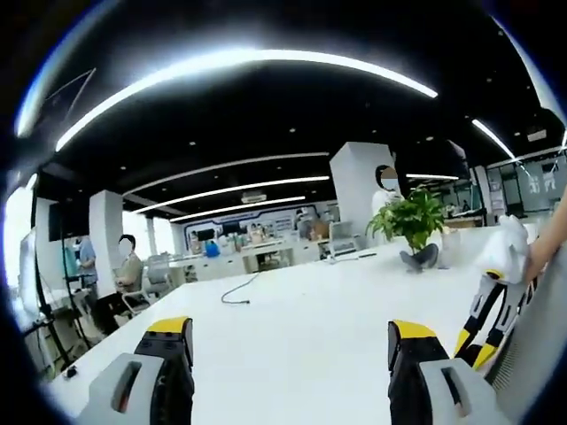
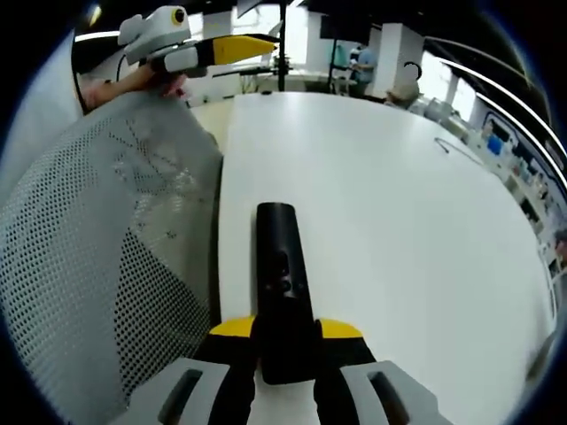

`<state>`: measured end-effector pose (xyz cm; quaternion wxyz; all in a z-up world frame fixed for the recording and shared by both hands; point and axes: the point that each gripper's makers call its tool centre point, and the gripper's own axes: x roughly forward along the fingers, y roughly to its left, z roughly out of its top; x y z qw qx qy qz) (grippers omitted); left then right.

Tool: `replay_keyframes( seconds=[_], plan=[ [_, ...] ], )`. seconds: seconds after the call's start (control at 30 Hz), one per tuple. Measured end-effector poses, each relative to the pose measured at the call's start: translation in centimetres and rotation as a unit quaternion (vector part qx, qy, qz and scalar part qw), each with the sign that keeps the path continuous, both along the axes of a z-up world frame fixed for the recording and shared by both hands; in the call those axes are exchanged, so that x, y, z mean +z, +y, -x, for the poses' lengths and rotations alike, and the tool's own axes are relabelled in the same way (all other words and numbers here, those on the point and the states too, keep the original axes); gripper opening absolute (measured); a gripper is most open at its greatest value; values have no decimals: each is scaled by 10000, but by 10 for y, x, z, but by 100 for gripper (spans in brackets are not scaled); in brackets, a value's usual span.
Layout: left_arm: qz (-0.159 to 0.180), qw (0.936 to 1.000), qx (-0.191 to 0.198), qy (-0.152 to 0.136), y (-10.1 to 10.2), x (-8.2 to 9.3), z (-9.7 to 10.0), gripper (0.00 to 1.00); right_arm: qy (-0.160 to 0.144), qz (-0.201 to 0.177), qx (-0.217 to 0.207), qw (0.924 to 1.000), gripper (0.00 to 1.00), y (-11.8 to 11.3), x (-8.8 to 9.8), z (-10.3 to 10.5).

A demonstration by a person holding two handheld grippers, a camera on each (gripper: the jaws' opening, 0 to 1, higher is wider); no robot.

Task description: Press the specified remote control buttons in sequence, fully releasing each button before pressing the next.

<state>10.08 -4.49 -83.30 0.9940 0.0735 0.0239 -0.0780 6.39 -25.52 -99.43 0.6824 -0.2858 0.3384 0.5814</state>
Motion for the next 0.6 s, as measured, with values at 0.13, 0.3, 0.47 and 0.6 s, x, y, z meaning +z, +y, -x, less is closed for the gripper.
replay_keyframes(
  seconds=[0.13,0.3,0.47,0.6],
  plan=[
    [164,9998,-30,82,-1,-1,1,95,101,-36,-82,9999,21,2,0,-4],
    [145,9998,-5,106,0,-3,2,96,128,-24,-148,9998,21,4,0,-11],
    [130,9995,59,272,1,-9,2,96,129,-33,-104,9999,21,4,0,-20],
    [171,9993,34,344,0,-11,3,93,158,8,-50,9999,21,4,1,-28]
  ],
)
